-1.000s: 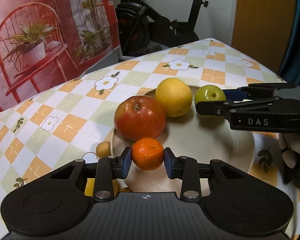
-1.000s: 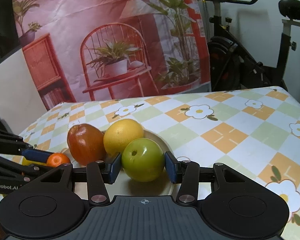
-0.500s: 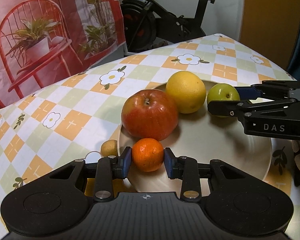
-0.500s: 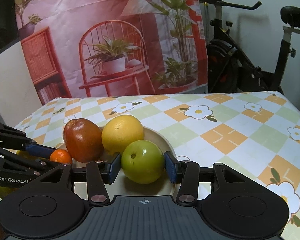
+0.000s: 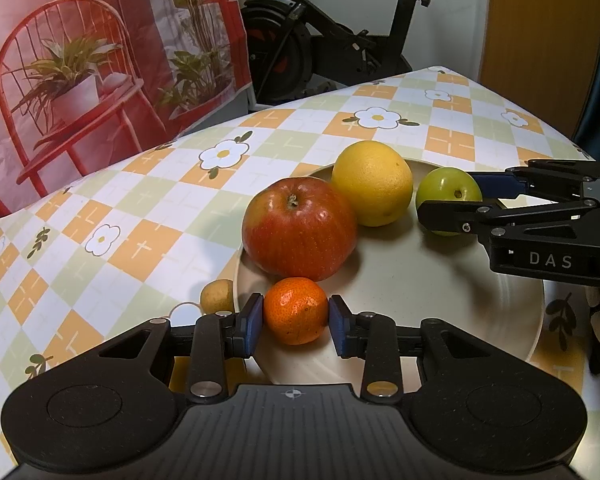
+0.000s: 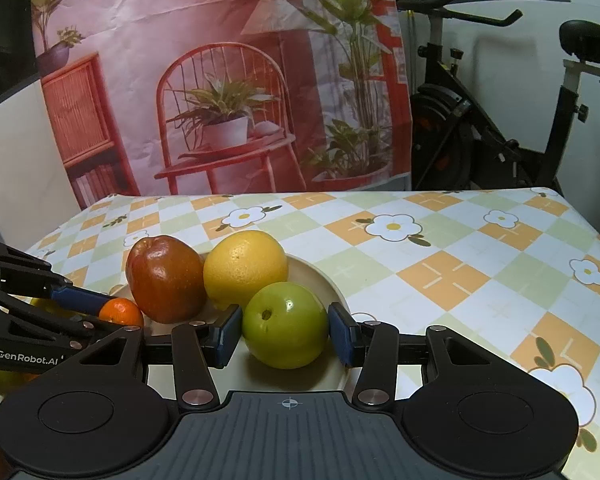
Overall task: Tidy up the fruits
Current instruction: 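Carry the green apple with the right gripper while the left carries the orange over the plate, then open both grippers to release the green apple and orange onto the plate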
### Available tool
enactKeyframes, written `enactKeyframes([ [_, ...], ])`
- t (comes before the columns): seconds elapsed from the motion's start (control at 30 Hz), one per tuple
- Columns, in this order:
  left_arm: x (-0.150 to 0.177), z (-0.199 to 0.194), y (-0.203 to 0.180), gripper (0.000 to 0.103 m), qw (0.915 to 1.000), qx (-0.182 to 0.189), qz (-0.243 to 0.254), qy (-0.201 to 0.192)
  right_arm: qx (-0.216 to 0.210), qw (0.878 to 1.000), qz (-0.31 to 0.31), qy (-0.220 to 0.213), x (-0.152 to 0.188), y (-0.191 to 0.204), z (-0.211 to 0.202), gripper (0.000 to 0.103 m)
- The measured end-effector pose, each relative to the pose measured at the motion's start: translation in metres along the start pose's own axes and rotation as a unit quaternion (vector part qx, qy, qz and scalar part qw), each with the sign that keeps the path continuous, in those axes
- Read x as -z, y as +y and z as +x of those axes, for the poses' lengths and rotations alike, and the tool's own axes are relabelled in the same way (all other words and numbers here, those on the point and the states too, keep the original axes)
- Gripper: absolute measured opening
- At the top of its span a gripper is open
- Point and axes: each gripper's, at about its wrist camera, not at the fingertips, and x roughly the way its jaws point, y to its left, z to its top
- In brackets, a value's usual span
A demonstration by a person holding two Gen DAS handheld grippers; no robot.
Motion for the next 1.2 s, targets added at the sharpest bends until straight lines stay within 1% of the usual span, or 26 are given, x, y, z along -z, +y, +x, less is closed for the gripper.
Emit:
enactKeyframes([
  [0.13, 0.001, -0.001, -0.001, 0.038, 1.0000, -0.002, -0.003, -0.001, 0.001, 1.000, -0.001, -0.002, 0.000, 0.000, 0.000, 0.044],
  [0.33, 0.001, -0.002, -0.001, 0.038, 1.0000, -0.005, -0.005, -0.004, -0.003, 1.000, 0.000, -0.015, 0.000, -0.001, -0.006, 0.048],
  [0.4, 0.000, -0.003, -0.001, 0.041, 0.9999, -0.006, -0.008, -0.006, -0.008, 1.000, 0.002, -0.021, 0.000, -0.002, -0.008, 0.052],
  [0.47, 0.000, -0.006, -0.001, 0.046, 0.9999, -0.002, -0.011, -0.010, -0.014, 1.000, 0.004, -0.028, 0.001, -0.003, -0.010, 0.054],
  [0.53, -0.001, -0.009, -0.002, 0.047, 0.9998, 0.000, -0.014, -0.014, -0.019, 0.999, 0.009, -0.037, 0.002, -0.004, -0.014, 0.057],
  [0.57, -0.001, -0.011, -0.003, 0.049, 0.9998, 0.002, -0.014, -0.016, -0.019, 0.999, 0.011, -0.042, 0.002, -0.004, -0.015, 0.061],
  [0.63, -0.002, -0.014, -0.004, 0.051, 0.9996, 0.005, -0.016, -0.023, -0.022, 0.998, 0.019, -0.049, 0.002, -0.007, -0.018, 0.062],
  [0.77, -0.003, -0.022, -0.005, 0.051, 0.9991, 0.009, -0.022, -0.035, -0.028, 0.997, 0.033, -0.057, 0.002, -0.013, -0.020, 0.064],
  [0.83, -0.003, -0.026, -0.004, 0.052, 0.9987, 0.010, -0.029, -0.040, -0.028, 0.997, 0.036, -0.059, 0.002, -0.014, -0.021, 0.066],
  [0.9, -0.002, -0.030, -0.001, 0.052, 0.9982, 0.012, -0.039, -0.044, -0.029, 0.997, 0.038, -0.064, 0.002, -0.015, -0.022, 0.072],
  [0.97, -0.002, -0.033, 0.002, 0.052, 0.9973, 0.016, -0.051, -0.049, -0.031, 0.996, 0.040, -0.069, 0.002, -0.015, -0.024, 0.073],
  [1.07, -0.001, -0.038, 0.009, 0.053, 0.9959, 0.013, -0.073, -0.052, -0.034, 0.996, 0.044, -0.072, 0.003, -0.017, -0.025, 0.075],
  [1.2, 0.001, -0.045, 0.017, 0.056, 0.9942, 0.006, -0.092, -0.054, -0.037, 0.995, 0.048, -0.075, 0.004, -0.018, -0.026, 0.076],
])
